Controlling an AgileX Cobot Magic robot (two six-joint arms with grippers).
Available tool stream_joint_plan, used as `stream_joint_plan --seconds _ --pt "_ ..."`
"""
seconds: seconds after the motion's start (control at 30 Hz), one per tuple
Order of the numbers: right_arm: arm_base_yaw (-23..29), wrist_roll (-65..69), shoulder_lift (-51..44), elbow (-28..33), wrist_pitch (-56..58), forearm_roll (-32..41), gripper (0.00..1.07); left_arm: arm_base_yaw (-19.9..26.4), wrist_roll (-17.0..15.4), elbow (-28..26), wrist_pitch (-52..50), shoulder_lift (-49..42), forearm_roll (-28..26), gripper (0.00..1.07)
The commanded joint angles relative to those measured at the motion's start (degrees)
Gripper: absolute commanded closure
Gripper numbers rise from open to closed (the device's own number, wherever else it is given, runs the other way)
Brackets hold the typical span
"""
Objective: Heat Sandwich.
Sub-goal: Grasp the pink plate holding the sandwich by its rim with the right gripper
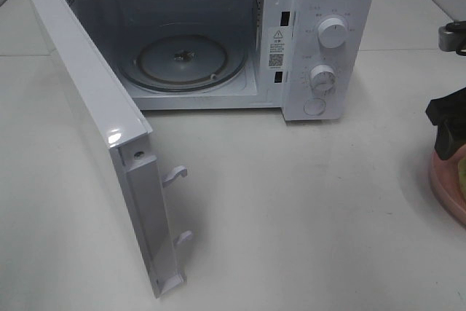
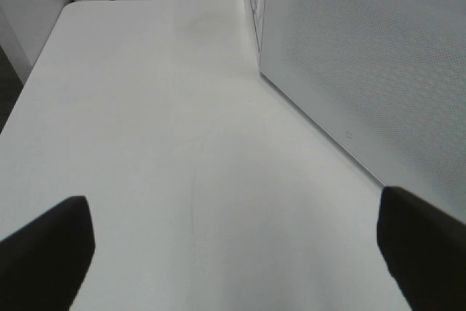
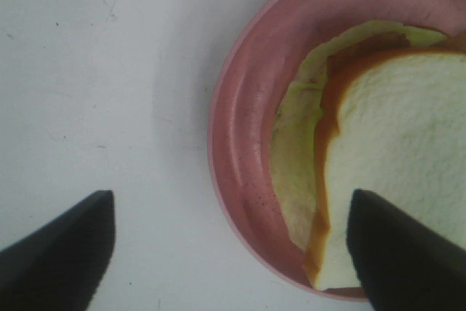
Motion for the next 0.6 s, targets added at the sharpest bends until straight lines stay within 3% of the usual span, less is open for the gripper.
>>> stream_joint_plan --seconds 0.03,0.6 --pt "-0.3 -1.0 -0.4 -0.3 -0.7 -1.1 0.06 -0.2 -0.1 0.2 -0.5 -1.5 -0.2 0.03" --pt "-0.3 -0.5 6.6 -0.3 -2.5 -1.1 0.15 -0.2 -0.1 0.2 -0.5 -1.5 -0.2 0.03"
